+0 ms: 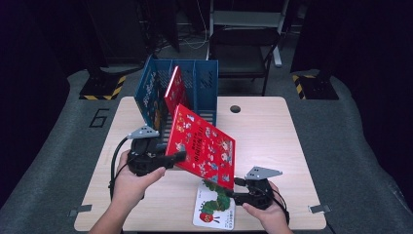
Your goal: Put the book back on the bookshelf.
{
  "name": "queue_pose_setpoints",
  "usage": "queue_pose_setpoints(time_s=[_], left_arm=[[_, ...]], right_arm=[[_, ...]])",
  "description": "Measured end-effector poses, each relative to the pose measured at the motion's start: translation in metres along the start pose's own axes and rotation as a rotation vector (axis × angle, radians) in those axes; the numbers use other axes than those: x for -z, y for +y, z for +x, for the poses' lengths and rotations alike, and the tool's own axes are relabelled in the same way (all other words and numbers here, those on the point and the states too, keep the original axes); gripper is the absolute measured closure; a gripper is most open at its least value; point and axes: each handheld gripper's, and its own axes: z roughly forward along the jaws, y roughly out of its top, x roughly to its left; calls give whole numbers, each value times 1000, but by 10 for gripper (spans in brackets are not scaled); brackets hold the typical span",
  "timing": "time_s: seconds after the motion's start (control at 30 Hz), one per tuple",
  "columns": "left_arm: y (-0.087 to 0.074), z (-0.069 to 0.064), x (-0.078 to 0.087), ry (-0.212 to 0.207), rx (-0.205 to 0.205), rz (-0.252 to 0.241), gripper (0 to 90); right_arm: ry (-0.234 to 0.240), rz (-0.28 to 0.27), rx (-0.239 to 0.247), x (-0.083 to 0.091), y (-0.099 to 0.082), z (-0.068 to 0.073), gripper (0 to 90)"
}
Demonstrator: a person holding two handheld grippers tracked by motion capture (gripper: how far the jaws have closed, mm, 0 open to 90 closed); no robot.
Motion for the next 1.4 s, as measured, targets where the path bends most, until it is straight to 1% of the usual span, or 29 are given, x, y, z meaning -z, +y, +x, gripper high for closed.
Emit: queue_pose_setpoints(time_s=[0.03,0.07,0.27,0.3,0.37,0.43,0.47,0.53,0.57,0.6,0.7,0.73,0.77,0.8,0.87,1.03,1.07,1.3,1.33,1.37,1.4], left_arm=[[0,-1,1,0,7,2,593],[1,0,2,4,0,-1,593],[4,4,8,15,1,-3,592],[5,6,9,17,-4,-2,592],[6,7,11,20,0,-3,592],[7,8,13,24,0,-3,591],[7,8,14,28,5,-5,591],[8,10,16,30,4,-8,591],[9,11,18,31,4,-8,591],[10,12,19,34,4,-14,592],[12,13,23,41,3,-18,591],[12,14,24,39,6,-16,591],[13,15,24,44,0,-19,591],[14,15,25,43,5,-19,591],[15,17,27,48,6,-19,591],[17,22,30,56,23,-31,591],[17,23,30,57,29,-34,591],[21,27,33,67,26,-32,591],[21,28,34,68,24,-34,591],[22,28,34,70,30,-35,591],[23,29,35,71,25,-32,591]], right_arm=[[3,-5,0,-1,1,0,436],[1,-5,-1,-2,1,1,436],[6,-4,11,-6,8,3,436],[13,-4,12,-7,10,3,436],[8,-5,21,-8,12,3,436],[14,-6,25,-10,15,4,436],[11,-5,19,-10,16,5,436],[16,-9,23,-12,19,5,436],[11,-17,23,-13,20,6,436],[19,-11,29,-13,22,6,436],[17,-18,34,-15,26,7,437],[18,-17,28,-16,27,8,437],[19,-21,37,-17,29,8,437],[19,-19,32,-18,30,9,437],[23,-21,38,-20,32,9,437],[29,-24,40,-23,39,10,438],[31,-26,47,-24,40,10,438],[34,-23,46,-30,46,10,438],[37,-21,52,-31,47,10,438],[39,-23,53,-31,48,10,438],[36,-22,50,-32,49,10,438]])
